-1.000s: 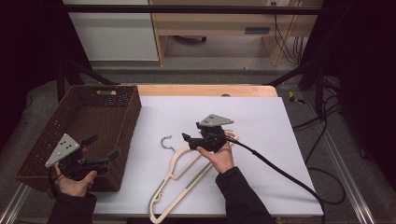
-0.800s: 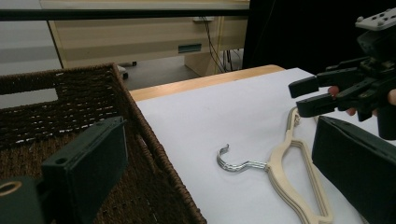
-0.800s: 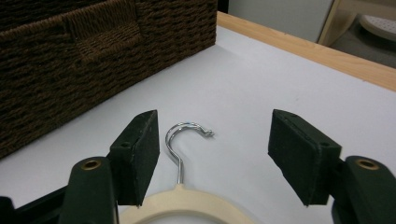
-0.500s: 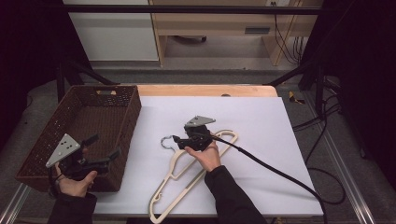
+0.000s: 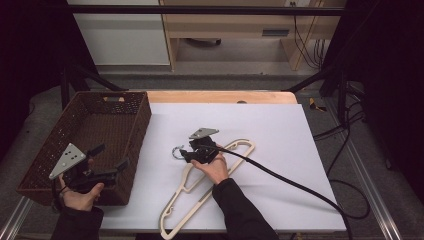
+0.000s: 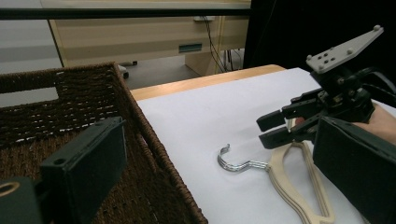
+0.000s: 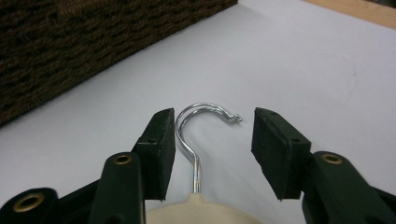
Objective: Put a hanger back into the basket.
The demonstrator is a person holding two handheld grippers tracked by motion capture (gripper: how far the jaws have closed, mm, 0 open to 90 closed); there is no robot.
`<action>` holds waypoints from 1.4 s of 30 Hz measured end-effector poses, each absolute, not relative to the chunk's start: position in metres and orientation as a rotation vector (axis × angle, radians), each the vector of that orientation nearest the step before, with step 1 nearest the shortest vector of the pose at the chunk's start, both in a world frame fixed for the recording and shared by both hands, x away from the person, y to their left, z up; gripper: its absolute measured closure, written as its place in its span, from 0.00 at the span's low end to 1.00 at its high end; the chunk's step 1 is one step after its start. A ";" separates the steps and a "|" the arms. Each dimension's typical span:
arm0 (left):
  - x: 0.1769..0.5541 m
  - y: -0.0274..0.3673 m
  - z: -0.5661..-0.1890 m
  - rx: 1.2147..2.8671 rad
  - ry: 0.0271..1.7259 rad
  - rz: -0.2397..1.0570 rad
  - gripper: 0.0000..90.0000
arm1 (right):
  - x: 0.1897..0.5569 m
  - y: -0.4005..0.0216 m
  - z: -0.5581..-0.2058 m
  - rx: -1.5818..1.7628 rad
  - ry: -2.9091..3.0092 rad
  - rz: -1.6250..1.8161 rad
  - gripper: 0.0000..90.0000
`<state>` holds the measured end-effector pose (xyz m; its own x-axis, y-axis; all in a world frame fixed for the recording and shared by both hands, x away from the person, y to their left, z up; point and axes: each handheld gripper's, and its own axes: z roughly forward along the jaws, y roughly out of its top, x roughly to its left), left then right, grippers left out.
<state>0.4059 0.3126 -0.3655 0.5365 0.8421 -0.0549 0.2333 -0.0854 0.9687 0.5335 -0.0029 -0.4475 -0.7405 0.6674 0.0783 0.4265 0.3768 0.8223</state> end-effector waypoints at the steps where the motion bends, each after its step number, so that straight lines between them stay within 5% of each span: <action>1: 0.406 0.313 -0.365 1.615 0.932 0.656 0.03 | 0.533 -0.002 -0.449 0.979 2.378 1.294 0.57; 34: 0.407 0.310 -0.367 1.636 0.928 0.651 0.03 | 0.537 0.007 -0.476 1.075 2.529 1.200 0.96; 42: 0.406 0.310 -0.366 1.635 0.927 0.651 0.03 | 0.538 0.006 -0.475 1.075 2.529 1.195 0.98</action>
